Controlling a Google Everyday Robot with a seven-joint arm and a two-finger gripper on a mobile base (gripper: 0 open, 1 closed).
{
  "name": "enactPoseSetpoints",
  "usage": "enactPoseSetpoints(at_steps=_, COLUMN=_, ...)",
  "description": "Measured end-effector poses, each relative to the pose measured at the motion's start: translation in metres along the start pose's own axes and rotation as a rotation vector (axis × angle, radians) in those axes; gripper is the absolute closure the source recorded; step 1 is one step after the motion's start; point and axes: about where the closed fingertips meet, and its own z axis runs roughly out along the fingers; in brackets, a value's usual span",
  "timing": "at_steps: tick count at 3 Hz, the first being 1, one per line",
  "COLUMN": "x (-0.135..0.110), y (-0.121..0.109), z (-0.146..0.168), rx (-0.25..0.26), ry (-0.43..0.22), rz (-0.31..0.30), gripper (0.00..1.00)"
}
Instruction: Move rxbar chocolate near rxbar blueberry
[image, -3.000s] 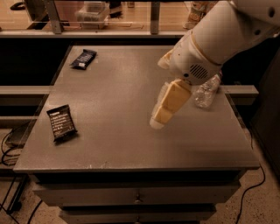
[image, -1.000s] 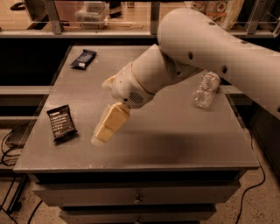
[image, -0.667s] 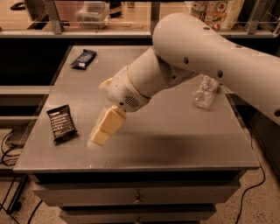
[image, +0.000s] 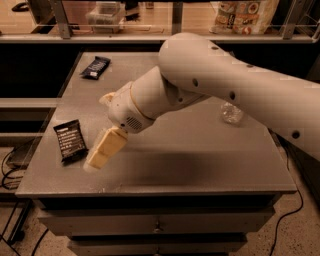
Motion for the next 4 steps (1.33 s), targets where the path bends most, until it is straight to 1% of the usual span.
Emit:
enactPoseSetpoints(at_steps=1, x=-0.005, y=-0.008, z=0.021, rx=-0.019, ry=-0.123, rz=-0.003, gripper=0.0)
enactPoseSetpoints(at_steps=2, x=-0.012, y=-0.013, z=0.044, rx=-0.024, ry=-0.119, rz=-0.025, gripper=0.0)
enactPoseSetpoints(at_steps=3, x=-0.01, y=-0.019, z=0.054, rx=-0.025, ry=-0.117, rz=-0.025, gripper=0.0)
enactPoseSetpoints(at_steps=4, x=-0.005, y=-0.024, z=0.065, rx=-0.029, ry=-0.121, rz=-0.01, gripper=0.0)
